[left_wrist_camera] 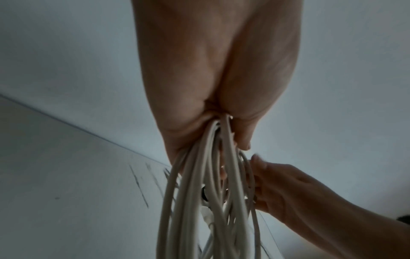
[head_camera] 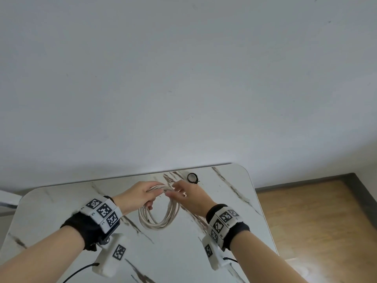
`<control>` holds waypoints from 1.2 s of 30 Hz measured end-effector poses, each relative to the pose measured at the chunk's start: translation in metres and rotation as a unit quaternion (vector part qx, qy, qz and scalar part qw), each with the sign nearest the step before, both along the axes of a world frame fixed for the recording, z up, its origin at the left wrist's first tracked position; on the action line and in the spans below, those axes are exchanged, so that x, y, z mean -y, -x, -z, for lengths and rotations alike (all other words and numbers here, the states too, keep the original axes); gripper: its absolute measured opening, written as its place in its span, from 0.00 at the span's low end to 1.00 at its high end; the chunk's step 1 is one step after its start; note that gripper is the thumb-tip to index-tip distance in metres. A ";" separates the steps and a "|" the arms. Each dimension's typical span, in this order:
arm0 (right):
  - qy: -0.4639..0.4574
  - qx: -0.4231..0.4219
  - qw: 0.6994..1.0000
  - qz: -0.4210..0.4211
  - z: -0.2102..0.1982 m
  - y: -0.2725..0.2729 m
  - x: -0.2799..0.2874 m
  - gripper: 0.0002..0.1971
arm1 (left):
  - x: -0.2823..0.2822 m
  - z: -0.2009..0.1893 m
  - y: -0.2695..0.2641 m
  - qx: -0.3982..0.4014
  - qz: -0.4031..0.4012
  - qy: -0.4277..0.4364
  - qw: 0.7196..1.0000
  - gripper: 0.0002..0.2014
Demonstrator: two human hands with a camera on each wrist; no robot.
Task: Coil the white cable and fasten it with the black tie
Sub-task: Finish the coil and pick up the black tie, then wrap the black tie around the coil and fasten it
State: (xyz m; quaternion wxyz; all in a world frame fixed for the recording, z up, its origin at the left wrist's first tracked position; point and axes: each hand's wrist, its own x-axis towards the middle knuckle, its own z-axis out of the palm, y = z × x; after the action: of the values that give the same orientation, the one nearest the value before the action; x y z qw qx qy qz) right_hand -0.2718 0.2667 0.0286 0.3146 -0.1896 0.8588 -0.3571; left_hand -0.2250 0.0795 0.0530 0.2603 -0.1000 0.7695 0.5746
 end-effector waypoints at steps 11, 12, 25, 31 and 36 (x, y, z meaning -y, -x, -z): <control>-0.207 -0.149 0.966 -0.047 0.056 0.060 -0.032 0.27 | 0.021 0.028 -0.003 0.058 -0.112 -0.051 0.991 0.09; -0.215 -0.140 0.966 -0.034 0.060 0.063 -0.032 0.26 | 0.023 0.029 -0.004 0.065 -0.123 -0.068 0.988 0.09; -0.178 -0.131 0.975 0.025 0.055 0.062 -0.006 0.08 | 0.049 0.021 -0.015 0.105 -0.207 -0.200 0.952 0.08; 0.002 -0.058 0.991 0.120 -0.003 0.026 0.031 0.05 | 0.070 -0.009 -0.031 0.101 -0.192 -0.224 0.950 0.08; 0.123 -0.017 0.980 0.153 -0.058 -0.016 0.079 0.04 | 0.097 -0.038 -0.048 0.079 -0.162 -0.213 0.960 0.08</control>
State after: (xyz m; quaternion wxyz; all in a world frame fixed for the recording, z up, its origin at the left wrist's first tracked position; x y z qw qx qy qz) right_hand -0.2559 0.1874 0.0863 0.2155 -0.0996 0.8324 -0.5008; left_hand -0.1771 -0.0175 0.0913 0.2384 -0.2107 0.5798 0.7501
